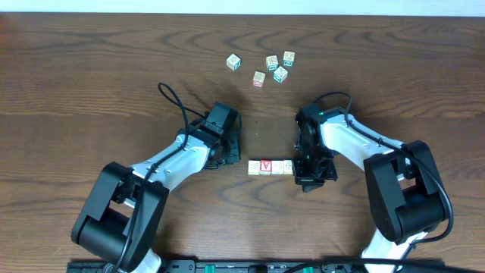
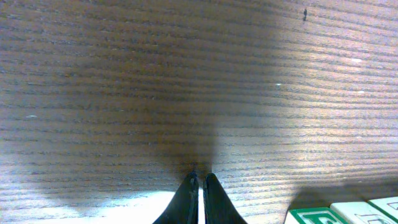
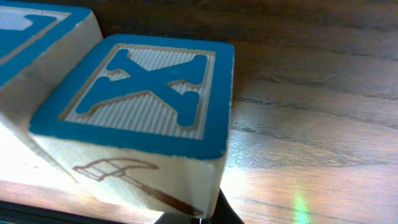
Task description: Lift 5 blocks
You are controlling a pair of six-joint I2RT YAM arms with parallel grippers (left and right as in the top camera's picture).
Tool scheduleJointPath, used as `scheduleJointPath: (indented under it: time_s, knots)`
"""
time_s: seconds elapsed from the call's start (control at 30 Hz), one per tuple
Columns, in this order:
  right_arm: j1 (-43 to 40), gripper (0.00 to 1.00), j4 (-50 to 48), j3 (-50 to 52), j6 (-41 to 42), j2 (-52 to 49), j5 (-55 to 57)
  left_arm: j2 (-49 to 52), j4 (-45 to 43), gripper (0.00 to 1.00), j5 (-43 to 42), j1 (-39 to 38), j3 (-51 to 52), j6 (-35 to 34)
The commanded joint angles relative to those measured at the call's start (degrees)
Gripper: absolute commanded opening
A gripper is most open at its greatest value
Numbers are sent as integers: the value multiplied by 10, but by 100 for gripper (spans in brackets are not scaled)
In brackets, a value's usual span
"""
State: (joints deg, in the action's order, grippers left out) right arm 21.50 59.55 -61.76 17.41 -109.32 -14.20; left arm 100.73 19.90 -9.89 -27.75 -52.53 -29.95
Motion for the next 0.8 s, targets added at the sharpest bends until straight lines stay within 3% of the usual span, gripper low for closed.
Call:
scheduleJointPath:
  time_s: [0.0, 0.77]
  knots:
    - [7, 1, -39, 16, 3, -24, 15, 20, 21, 8, 33, 6, 18, 8]
    - [7, 1, -38, 16, 3, -24, 25, 20, 21, 8, 35, 6, 18, 10]
